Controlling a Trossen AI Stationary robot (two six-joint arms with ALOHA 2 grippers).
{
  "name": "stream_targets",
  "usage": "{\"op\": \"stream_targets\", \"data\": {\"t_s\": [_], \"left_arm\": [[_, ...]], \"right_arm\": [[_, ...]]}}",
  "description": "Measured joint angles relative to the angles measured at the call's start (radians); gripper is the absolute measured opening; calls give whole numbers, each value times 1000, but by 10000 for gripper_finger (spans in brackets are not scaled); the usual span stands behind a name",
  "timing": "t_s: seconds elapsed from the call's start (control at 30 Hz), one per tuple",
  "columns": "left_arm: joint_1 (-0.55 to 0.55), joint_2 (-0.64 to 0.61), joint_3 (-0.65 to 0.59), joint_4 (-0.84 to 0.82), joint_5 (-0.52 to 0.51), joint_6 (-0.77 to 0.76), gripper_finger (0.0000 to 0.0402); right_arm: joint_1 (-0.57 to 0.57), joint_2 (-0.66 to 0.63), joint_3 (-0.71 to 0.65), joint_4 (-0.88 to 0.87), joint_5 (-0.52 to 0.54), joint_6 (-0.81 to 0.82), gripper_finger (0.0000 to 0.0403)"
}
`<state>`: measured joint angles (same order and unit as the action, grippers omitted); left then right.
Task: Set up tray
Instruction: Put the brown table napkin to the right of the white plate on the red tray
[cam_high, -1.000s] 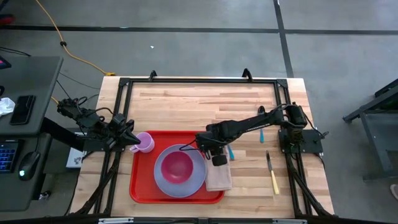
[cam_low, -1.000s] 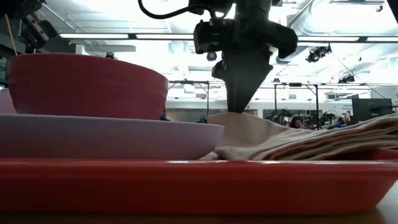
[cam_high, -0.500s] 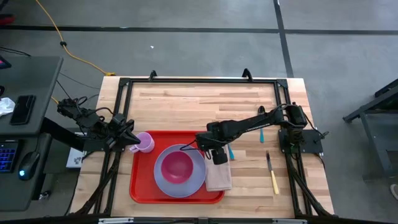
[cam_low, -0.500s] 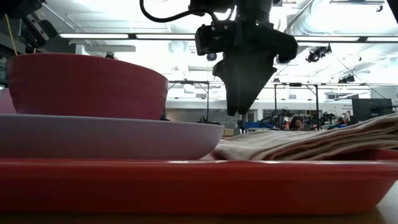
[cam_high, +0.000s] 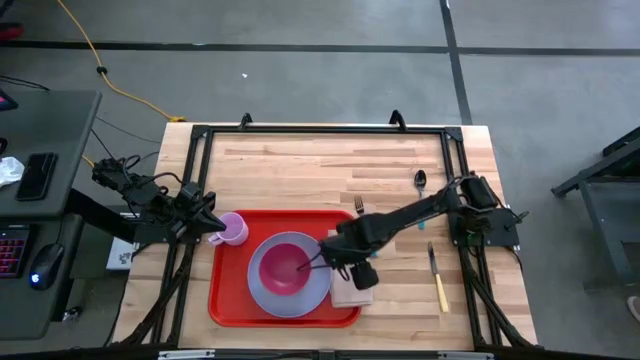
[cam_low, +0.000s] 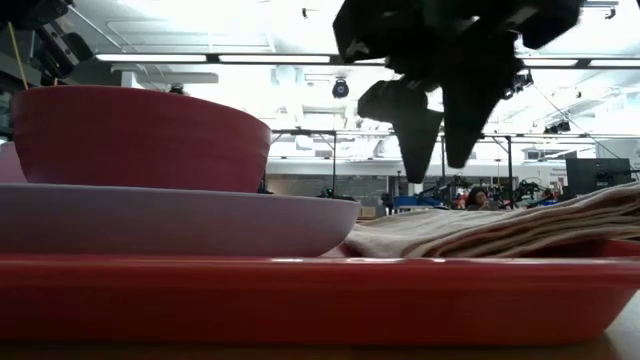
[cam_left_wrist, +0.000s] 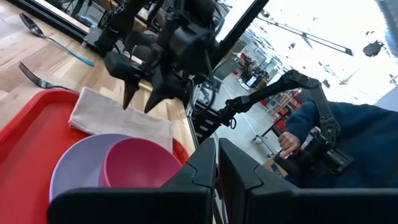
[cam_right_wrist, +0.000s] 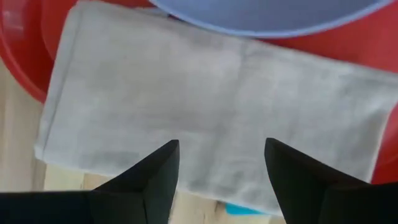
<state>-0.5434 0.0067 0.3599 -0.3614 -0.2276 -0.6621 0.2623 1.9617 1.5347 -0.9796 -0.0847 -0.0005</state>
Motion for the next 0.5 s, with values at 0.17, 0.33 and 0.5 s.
{"op": "stream_targets", "data": {"t_s": [0.17,0.33,0.5], "left_arm": [[0,0,0,0,0,2,49],[0,0,0,0,-1,2,49],[0,0,0,0,-3,2,49]], "right_arm": [[16,0,-42,94,-11,45,216],[15,0,-110,144,-23,86,216],[15,0,-174,214,-37,121,216]]}}
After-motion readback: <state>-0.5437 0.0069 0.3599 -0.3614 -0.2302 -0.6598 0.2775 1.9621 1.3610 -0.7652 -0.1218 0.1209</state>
